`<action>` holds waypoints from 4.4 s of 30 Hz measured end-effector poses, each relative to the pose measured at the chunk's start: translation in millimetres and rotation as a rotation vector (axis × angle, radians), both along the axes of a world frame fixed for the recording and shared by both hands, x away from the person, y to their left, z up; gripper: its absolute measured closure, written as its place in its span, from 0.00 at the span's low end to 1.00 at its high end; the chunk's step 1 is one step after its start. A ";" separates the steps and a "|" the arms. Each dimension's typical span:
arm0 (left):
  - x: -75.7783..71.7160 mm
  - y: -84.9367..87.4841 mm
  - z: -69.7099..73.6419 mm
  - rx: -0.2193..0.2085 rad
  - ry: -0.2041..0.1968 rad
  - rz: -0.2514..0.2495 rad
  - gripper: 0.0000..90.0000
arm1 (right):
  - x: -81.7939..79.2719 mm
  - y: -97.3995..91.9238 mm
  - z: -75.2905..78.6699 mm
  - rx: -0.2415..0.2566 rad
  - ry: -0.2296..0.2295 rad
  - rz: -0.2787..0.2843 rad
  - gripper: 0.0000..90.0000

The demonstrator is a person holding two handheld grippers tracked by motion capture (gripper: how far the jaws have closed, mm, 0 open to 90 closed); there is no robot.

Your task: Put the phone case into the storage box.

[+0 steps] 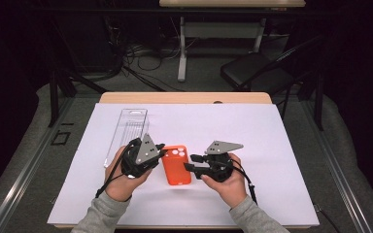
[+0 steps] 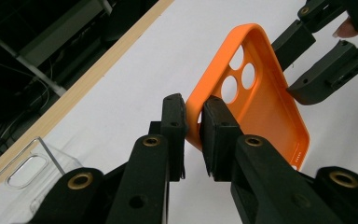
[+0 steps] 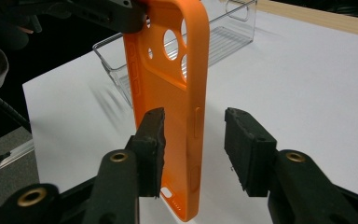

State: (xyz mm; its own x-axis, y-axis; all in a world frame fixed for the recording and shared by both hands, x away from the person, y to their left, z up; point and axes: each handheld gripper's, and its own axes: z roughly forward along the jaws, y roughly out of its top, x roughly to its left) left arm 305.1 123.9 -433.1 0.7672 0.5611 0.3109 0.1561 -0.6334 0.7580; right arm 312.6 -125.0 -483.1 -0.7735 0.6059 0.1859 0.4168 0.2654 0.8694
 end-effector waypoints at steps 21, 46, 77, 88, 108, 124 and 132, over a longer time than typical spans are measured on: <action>5.3 8.8 -0.4 -0.014 0.009 0.035 0.89 | 7.6 -5.3 0.7 -0.060 -0.036 -0.030 0.45; 17.5 8.5 2.0 -0.011 0.019 0.041 0.89 | 16.9 -20.0 0.6 -0.079 -0.012 -0.045 0.45; 76.8 31.9 36.4 -0.024 0.047 0.064 0.89 | 25.1 -39.7 2.5 -0.022 0.022 -0.178 0.17; 94.0 35.6 45.7 0.018 0.032 0.078 0.89 | 25.5 -41.3 -1.0 -0.033 -0.008 -0.213 0.17; 118.8 39.0 60.3 0.101 -0.041 0.089 0.89 | 28.3 -44.8 -4.7 -0.036 -0.015 -0.238 0.17; 137.3 63.6 62.2 0.116 -0.094 0.142 0.89 | 29.4 -46.4 -6.9 -0.041 -0.015 -0.248 0.17; 145.0 82.5 62.4 0.125 -0.115 0.186 0.89 | 29.9 -46.1 -8.3 -0.045 -0.013 -0.248 0.17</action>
